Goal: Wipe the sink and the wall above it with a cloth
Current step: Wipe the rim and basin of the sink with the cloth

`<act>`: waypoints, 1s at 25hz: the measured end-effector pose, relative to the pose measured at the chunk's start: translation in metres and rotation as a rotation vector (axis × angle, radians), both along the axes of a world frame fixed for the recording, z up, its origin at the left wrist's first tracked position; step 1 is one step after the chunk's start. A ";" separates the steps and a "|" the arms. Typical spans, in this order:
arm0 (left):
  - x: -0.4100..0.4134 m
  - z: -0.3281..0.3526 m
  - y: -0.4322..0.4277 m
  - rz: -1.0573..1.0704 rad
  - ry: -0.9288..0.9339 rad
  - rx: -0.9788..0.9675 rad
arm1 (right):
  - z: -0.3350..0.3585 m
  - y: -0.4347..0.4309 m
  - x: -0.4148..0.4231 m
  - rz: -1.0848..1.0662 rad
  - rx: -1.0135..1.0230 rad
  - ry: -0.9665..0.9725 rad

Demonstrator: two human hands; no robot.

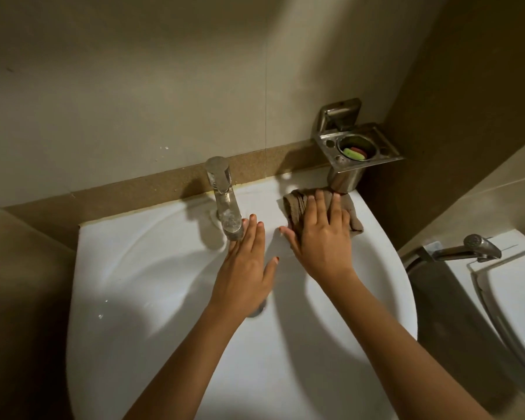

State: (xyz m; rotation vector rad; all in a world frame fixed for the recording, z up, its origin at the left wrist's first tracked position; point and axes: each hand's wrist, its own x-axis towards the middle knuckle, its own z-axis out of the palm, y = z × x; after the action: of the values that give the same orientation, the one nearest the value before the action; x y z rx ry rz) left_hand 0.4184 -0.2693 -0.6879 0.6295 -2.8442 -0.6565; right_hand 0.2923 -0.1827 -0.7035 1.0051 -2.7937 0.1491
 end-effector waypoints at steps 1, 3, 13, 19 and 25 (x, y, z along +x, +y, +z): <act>-0.001 0.000 0.000 -0.003 -0.015 0.000 | 0.000 0.000 -0.001 -0.007 0.014 0.002; -0.005 0.001 0.001 -0.016 -0.033 -0.005 | 0.007 -0.013 -0.004 -0.018 -0.025 -0.040; -0.032 0.013 0.010 0.089 0.039 0.078 | 0.014 -0.035 -0.018 0.223 0.078 -0.117; -0.032 0.015 0.046 0.131 0.023 0.086 | 0.002 0.022 -0.022 0.107 0.152 0.056; -0.009 0.003 0.075 0.155 -0.018 0.053 | -0.008 0.084 -0.020 0.173 0.322 0.111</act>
State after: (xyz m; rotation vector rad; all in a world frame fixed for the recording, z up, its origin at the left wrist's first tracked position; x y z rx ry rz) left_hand 0.4097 -0.1944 -0.6849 0.8586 -2.7664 -0.7055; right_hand 0.2726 -0.0986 -0.7119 1.2819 -2.6796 -0.3366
